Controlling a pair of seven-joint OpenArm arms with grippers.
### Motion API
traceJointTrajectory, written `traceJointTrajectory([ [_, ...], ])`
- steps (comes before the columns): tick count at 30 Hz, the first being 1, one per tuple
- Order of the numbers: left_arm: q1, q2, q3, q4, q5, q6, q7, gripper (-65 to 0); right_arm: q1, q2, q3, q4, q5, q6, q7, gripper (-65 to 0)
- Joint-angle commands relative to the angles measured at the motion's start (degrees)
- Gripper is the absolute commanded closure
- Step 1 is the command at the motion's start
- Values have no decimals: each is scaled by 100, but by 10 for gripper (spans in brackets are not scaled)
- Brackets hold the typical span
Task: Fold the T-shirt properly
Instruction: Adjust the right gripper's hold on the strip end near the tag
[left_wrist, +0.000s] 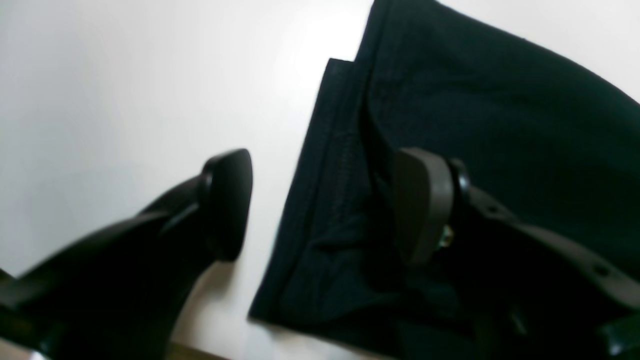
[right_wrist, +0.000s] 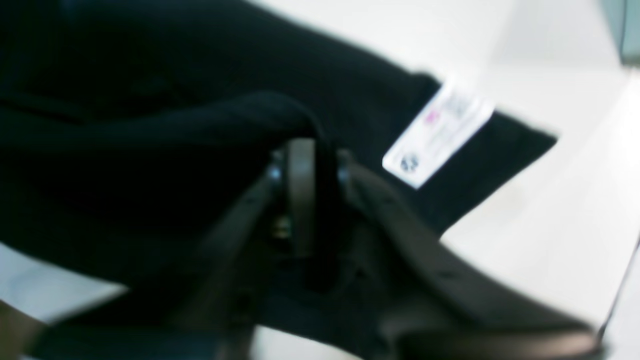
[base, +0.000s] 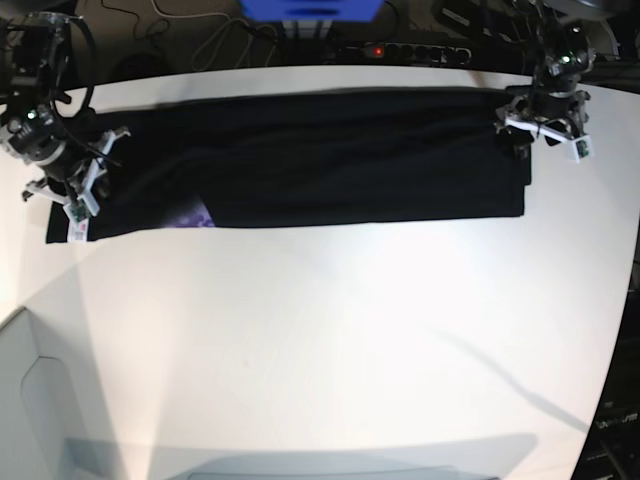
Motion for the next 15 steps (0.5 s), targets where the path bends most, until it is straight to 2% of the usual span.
traceJointTrajectory([
  [1, 47, -57, -55, 87, -29, 13, -84, -424, 110, 95, 65, 26, 34, 76, 132, -202],
  [4, 47, -57, -55, 87, -29, 22, -84, -424, 295, 42, 399, 0, -300, 76, 88, -325],
  [6, 47, -57, -55, 87, -29, 22, -76, -424, 391, -213, 795, 79, -467, 76, 88, -365],
  [10, 47, -57, -55, 87, -38, 48, -84, -424, 330, -599, 1164, 554, -599, 76, 80, -373],
  [15, 39, -57, -55, 78, -38, 48, -102, -424, 40, -986, 698, 536, -669, 76, 88, -373],
])
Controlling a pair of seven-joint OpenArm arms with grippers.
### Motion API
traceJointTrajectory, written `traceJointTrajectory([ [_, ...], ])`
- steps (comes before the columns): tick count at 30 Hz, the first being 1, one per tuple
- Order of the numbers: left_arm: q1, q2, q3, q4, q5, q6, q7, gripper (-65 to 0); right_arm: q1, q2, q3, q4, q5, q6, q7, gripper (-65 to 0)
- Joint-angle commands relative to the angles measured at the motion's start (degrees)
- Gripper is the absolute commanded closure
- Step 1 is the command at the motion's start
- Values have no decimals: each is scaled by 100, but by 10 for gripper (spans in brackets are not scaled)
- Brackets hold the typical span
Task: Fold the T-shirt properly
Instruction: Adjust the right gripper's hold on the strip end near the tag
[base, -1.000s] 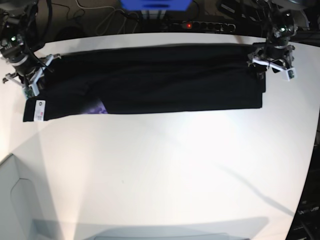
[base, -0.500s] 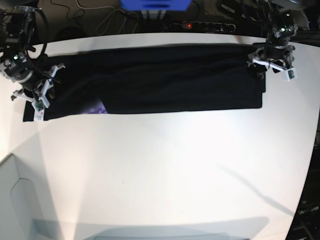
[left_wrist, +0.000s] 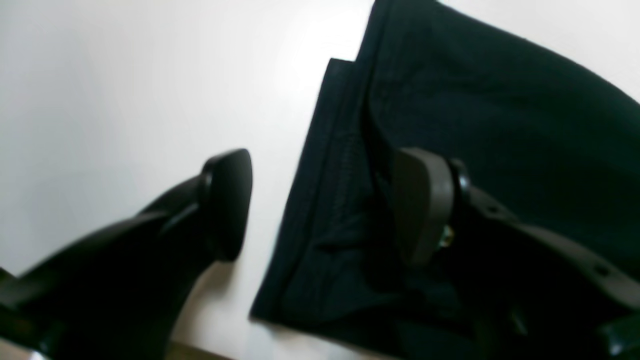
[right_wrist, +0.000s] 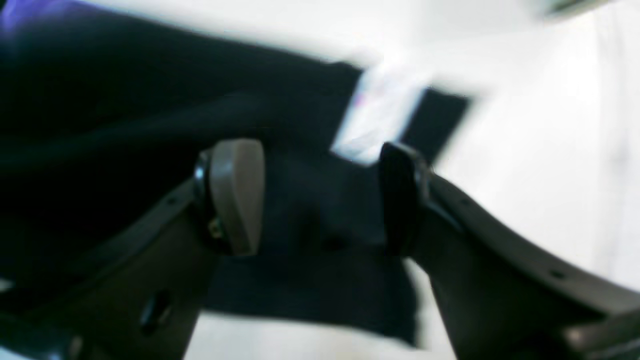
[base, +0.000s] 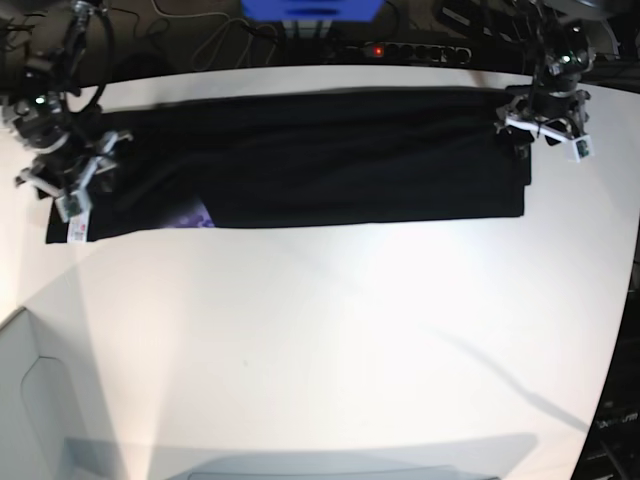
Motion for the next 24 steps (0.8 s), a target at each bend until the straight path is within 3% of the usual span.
traceJointTrajectory([
  [1, 19, -60, -42, 78, -34, 35, -91, -424, 51, 14, -35, -28, 39, 73, 145, -373],
  [9, -95, -51, -25, -133, -43, 18, -73, -424, 350, -91, -237, -1197, 39, 73, 163, -373],
  [18, -139, 55, 99, -572, -51, -9, -91, -424, 341, -82, -237, -1224, 39, 73, 172, -373],
  [24, 63, 99, 186, -124, -51, -9, -109, -424, 314, -91, -246, -1206, 39, 73, 172, -373],
])
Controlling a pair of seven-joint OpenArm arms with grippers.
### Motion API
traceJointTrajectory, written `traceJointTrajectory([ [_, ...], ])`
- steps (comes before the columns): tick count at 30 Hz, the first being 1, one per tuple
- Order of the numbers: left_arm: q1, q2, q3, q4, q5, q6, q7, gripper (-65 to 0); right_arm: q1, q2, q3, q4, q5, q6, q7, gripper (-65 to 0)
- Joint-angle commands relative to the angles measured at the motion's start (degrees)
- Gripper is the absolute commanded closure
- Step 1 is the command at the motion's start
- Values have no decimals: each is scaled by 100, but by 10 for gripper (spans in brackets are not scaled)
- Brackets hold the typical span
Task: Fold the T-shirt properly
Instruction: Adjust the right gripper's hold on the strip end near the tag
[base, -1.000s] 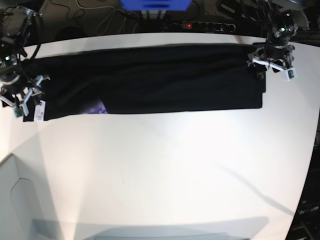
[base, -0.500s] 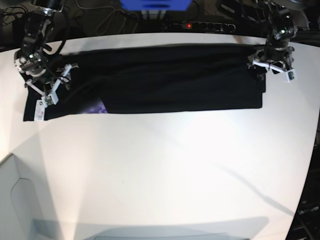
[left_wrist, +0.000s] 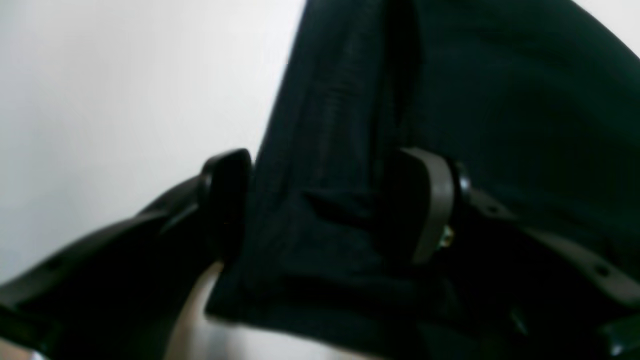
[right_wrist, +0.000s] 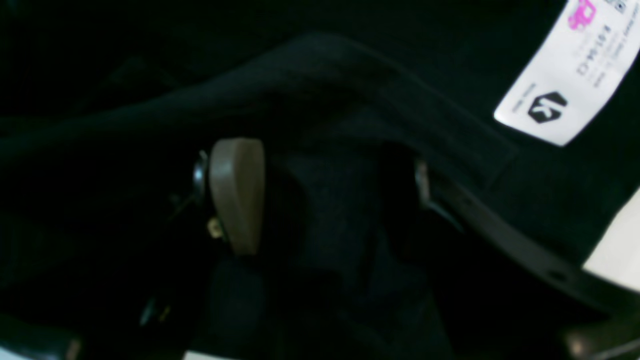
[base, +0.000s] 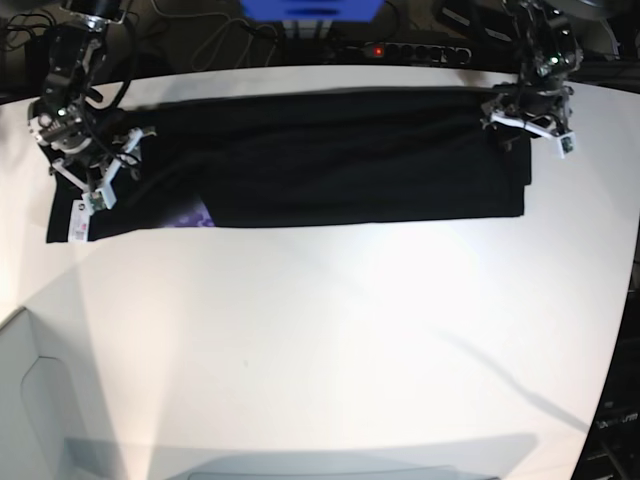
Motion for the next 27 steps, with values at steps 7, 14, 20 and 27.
traceJointTrajectory([
  [7, 230, 205, -287, 1136, -36, -13, -67, -424, -5, 51, 12, 92, 0, 78, 12, -373],
  [14, -52, 152, 170, 477, 25, 13, -58, -424, -5, 51, 12, 92, 0, 78, 4, -373],
  [20, -175, 64, 135, 11, 25, 31, -58, -424, -13, 51, 12, 92, 0, 78, 4, -373],
  [27, -69, -182, -120, 11, 25, 22, -58, -424, -5, 42, 12, 75, 0, 78, -5, -373],
])
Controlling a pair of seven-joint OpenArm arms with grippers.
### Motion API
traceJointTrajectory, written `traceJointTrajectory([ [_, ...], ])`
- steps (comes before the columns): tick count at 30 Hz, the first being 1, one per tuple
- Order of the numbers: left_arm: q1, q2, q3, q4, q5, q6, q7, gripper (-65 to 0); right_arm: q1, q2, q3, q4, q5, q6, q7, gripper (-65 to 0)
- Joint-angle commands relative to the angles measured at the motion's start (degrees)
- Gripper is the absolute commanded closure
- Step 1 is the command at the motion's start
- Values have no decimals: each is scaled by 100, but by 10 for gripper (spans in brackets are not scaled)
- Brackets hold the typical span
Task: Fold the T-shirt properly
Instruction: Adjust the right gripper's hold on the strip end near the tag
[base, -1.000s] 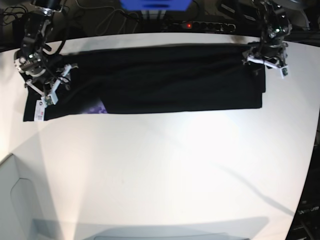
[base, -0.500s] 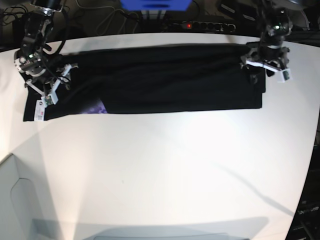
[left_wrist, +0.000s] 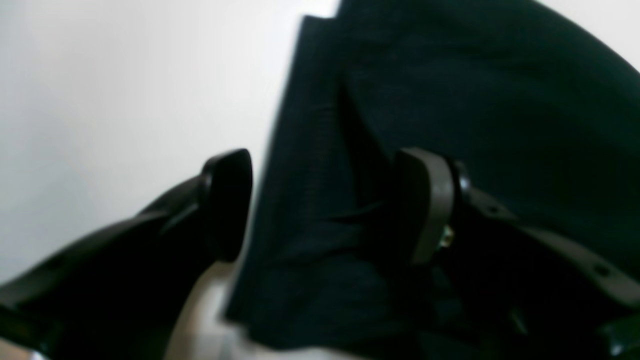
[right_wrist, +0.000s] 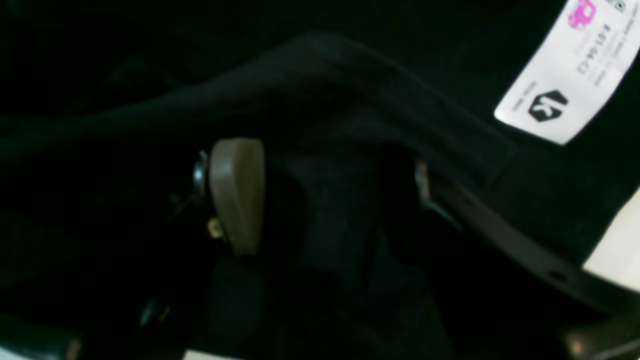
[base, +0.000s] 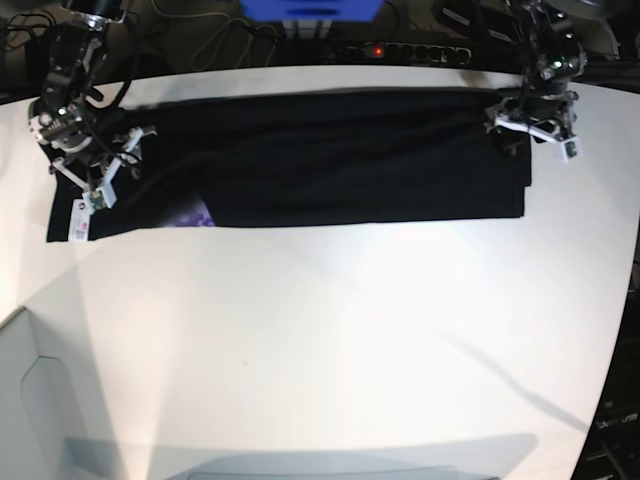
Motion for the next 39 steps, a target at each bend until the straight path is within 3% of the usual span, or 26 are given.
traceJointTrajectory([
  [1, 49, -51, -112, 116, -7, 0, -97, -424, 11, 46, 12, 70, 2, 76, -5, -373],
  [20, -21, -51, -173, -500, -60, -17, -97, -409, 2, 64, -260, 61, 2, 76, -5, -373],
  [27, -127, -51, -6, -755, -60, -26, -106, -148, 2, 64, -260, 70, -7, 76, -32, -373],
  [33, -144, -95, 205, -869, -60, -26, -150, -115, 2, 64, -251, 88, -7, 76, -40, -373],
  [36, -136, -86, 196, -781, -60, -26, -133, 0, 2, 64, -251, 88, -7, 76, -49, -373],
  [39, -118, -77, 196, -570, -60, -26, -141, -3, 2, 64, -243, 88, -7, 76, -49, -373],
])
